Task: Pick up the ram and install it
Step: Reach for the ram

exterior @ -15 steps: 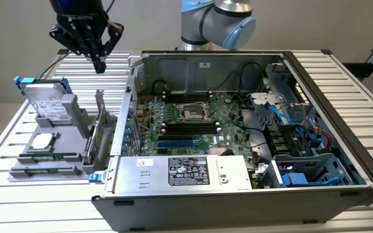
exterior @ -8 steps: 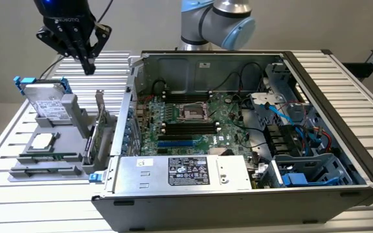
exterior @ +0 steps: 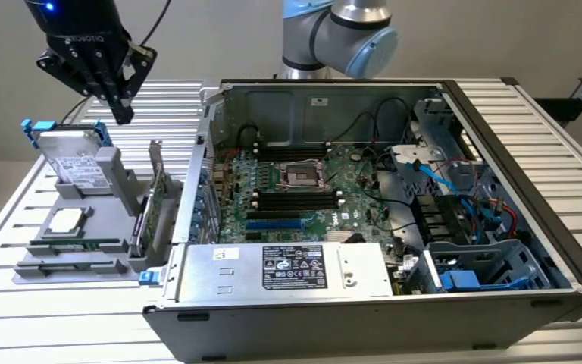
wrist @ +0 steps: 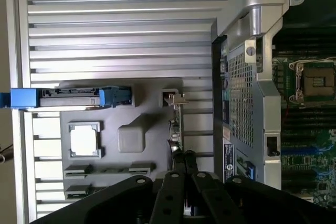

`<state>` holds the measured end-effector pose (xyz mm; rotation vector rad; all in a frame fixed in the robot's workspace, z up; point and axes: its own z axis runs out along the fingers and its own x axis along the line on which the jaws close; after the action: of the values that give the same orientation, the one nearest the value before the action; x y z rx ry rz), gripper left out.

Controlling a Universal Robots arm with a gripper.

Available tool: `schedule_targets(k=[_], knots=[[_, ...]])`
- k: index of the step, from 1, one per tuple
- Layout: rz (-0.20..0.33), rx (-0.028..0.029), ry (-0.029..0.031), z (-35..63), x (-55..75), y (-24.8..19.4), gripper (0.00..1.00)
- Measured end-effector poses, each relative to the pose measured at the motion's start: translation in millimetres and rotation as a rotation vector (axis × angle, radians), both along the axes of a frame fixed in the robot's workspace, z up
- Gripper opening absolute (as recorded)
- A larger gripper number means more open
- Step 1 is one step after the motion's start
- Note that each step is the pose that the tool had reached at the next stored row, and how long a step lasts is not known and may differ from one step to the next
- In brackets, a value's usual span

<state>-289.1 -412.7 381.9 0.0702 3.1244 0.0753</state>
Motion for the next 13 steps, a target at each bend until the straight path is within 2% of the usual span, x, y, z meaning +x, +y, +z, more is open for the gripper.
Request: schedule_targets(k=[6,13], knots=[[0.0,0.0,-0.0001,-3.1,-13.3,-14.7,0.1],[0.0,0.0,0.0,-6.5,-32.9,-27.8,0.1]])
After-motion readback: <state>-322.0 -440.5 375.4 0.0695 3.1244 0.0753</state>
